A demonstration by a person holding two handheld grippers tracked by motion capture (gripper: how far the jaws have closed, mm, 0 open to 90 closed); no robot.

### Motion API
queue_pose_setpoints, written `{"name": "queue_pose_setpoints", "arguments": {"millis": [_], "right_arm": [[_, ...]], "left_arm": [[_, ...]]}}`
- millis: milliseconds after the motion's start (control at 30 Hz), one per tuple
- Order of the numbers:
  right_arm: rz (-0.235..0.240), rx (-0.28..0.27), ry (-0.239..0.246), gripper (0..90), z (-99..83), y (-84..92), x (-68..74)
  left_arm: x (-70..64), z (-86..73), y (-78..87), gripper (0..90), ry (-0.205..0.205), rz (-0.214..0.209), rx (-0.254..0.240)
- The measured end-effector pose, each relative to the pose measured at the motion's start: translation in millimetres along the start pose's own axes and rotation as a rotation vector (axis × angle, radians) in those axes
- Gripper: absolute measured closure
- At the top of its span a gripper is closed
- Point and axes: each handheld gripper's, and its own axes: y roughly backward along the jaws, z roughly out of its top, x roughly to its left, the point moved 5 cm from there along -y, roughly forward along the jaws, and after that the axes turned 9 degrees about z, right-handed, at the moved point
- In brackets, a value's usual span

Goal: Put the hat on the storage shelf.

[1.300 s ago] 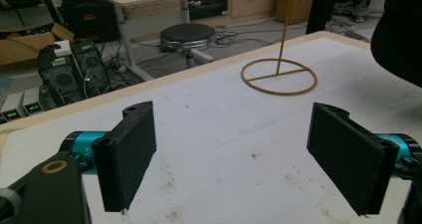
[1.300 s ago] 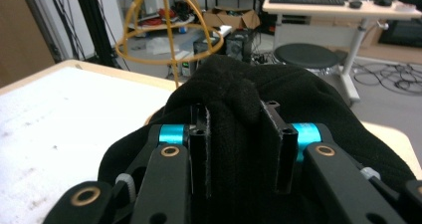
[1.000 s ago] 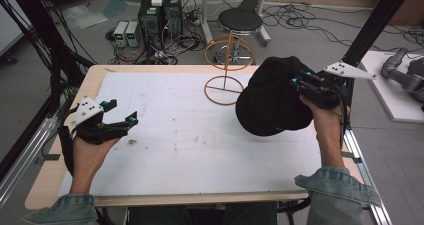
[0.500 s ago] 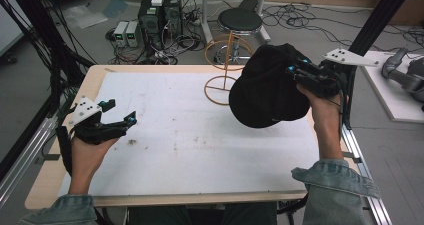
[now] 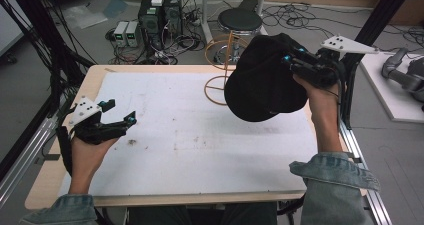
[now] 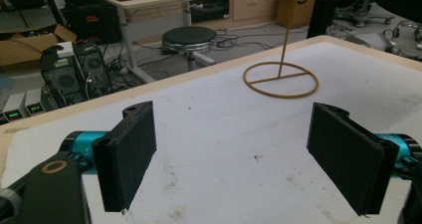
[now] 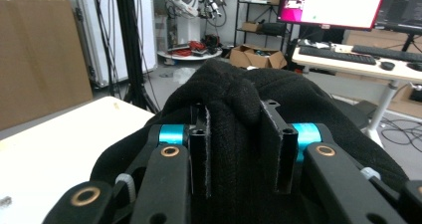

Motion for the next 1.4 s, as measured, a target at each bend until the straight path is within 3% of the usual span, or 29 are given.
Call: {"name": "queue_pose_setpoints", "arguments": {"millis": [533,1400], "right_arm": [[0.041,-0.035,0.024,70.2,29.6,-21.3,11.6],[0.017,-0.056,-0.001,70.2,46.7,-75.0,-1.6]], "left_arm": [[-0.5,-3.0,-0.5,19.8,0.003,-0.004,0.007],[6.2,-2.6,5.4,19.7,0.022,0.009,-0.007]]}}
